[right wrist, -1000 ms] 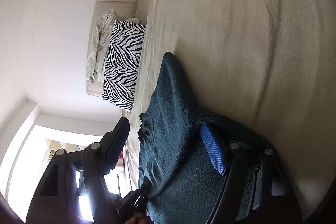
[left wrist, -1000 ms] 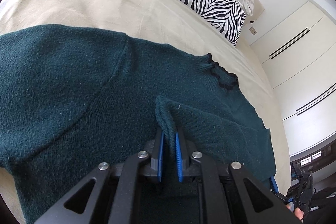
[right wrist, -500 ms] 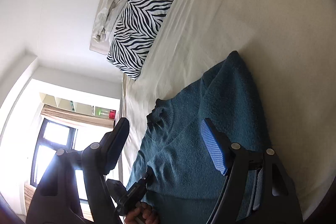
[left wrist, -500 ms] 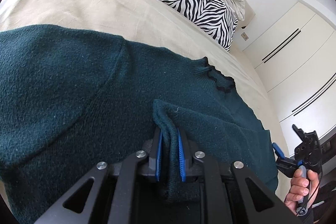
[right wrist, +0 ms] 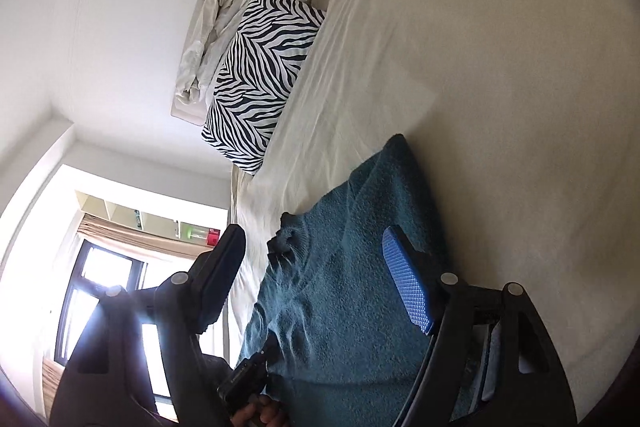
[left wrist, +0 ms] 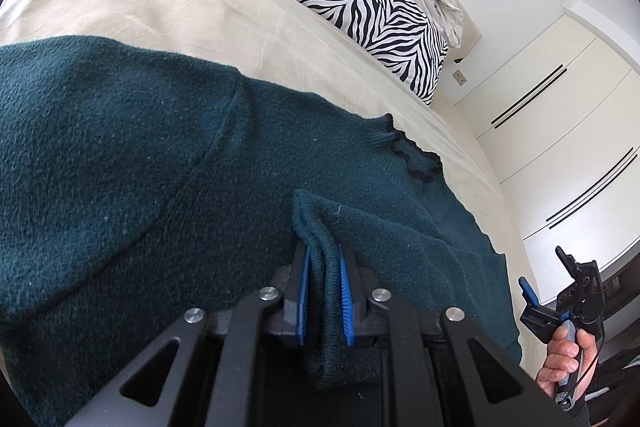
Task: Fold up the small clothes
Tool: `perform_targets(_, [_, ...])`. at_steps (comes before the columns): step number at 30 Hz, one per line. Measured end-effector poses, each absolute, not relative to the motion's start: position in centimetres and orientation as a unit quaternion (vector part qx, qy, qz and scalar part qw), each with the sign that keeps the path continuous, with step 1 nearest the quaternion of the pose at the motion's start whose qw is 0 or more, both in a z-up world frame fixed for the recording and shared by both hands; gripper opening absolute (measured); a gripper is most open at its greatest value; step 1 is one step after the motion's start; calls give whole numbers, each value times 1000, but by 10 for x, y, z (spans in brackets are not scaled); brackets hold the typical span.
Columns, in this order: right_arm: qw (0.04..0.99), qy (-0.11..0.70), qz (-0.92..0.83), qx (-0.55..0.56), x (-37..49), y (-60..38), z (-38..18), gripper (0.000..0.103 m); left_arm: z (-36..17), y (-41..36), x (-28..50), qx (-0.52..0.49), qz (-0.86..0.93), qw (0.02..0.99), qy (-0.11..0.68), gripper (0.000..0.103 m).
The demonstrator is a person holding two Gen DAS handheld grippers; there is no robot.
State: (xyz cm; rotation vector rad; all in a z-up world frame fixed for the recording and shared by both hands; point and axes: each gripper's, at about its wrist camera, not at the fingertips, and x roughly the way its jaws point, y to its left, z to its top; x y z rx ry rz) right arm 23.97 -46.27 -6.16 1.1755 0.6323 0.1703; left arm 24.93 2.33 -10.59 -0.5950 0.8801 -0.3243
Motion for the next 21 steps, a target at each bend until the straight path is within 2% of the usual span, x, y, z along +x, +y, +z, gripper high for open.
perform_targets(3, [783,312,88,531,268,-457,-71,71,-106,24,249,-284,-156,850,416,16])
perform_targets(5, [779,351,65,516,279,-454,-94,65,-106,27,249,-292,-161,846,416,16])
perform_targets(6, [788,342,63,507,274,-453,-95,60,-105,29,248,-297,-166,842,418,16])
perform_targets(7, [795,338,65,500,267,-452,-92,60,-103,32,247,-301,-169,839,421,18])
perform_targets(9, [799,340,46,493,247,-452,-83,62,-91,41,236,-311,-161,838,418,35])
perform_targets(10, [804,340,31,487,234,-452,-77,63,-82,50,226,-325,-157,840,405,56])
perform_targets(11, [810,336,27,479,220,-452,-71,64,-72,61,212,-341,-158,843,384,73])
perform_targets(13, [823,321,28,468,189,-452,-56,64,-55,90,181,-374,-152,847,345,82])
perform_targets(16, [826,314,26,468,149,-448,-43,64,-50,150,133,-440,-118,835,308,82])
perform_targets(21, [827,308,57,467,107,-419,-27,64,-79,261,55,-584,-16,772,252,77])
